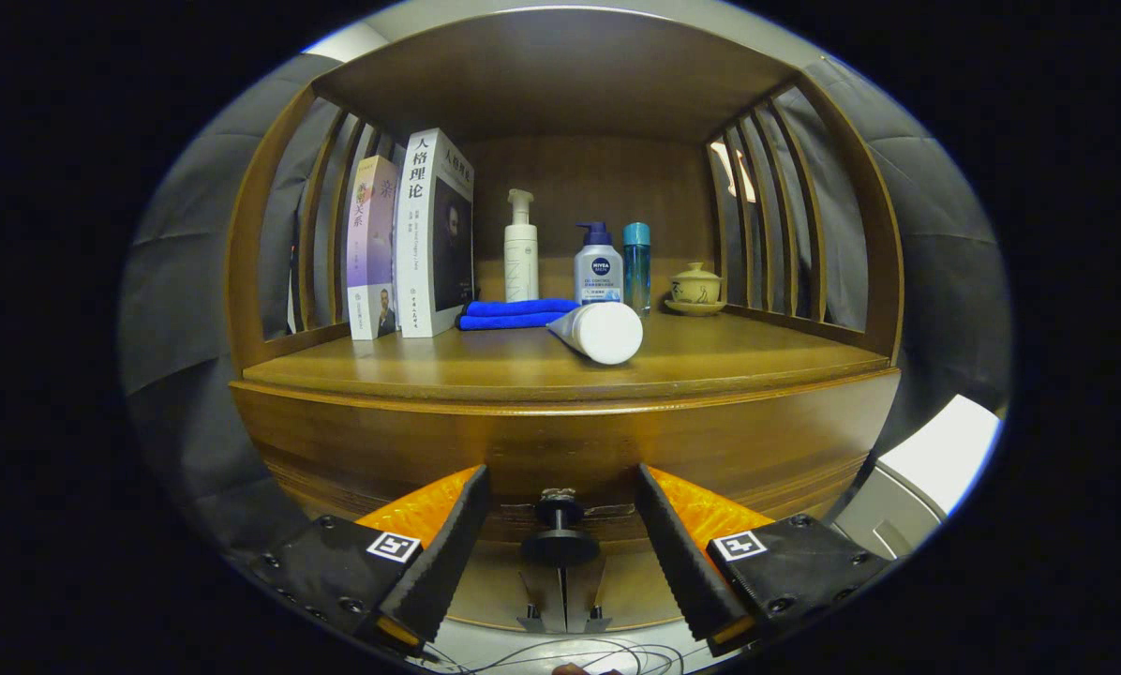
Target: Pull open the drawer, take out the items inside it, and place them on the countertop above the cabinet.
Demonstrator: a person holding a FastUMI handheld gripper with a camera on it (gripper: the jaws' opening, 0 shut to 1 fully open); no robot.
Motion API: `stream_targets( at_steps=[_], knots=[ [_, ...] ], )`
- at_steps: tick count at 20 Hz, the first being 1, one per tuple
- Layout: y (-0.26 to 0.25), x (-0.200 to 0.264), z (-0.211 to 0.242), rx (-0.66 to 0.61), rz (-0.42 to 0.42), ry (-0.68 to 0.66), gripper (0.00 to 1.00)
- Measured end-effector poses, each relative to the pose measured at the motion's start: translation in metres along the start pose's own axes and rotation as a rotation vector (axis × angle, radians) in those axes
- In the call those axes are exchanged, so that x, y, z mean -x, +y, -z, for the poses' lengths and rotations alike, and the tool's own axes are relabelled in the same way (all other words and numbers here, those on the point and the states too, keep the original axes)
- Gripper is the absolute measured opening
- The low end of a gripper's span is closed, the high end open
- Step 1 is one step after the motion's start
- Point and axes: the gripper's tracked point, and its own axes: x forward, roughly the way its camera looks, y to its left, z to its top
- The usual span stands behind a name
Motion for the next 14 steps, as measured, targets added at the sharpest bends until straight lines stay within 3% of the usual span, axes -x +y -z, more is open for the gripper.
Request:
stream_targets(
  at_steps=[6, 8, 14],
  knots=[
    [0.0, -0.001, 0.001, 0.007, 0.001, 0.001, 0.97],
    [-0.008, 0.006, 0.001, 0.014, 0.035, 0.012, 0.97],
    [-0.001, 0.072, -0.012, -0.014, -0.003, -0.034, 0.97]
  ],
)
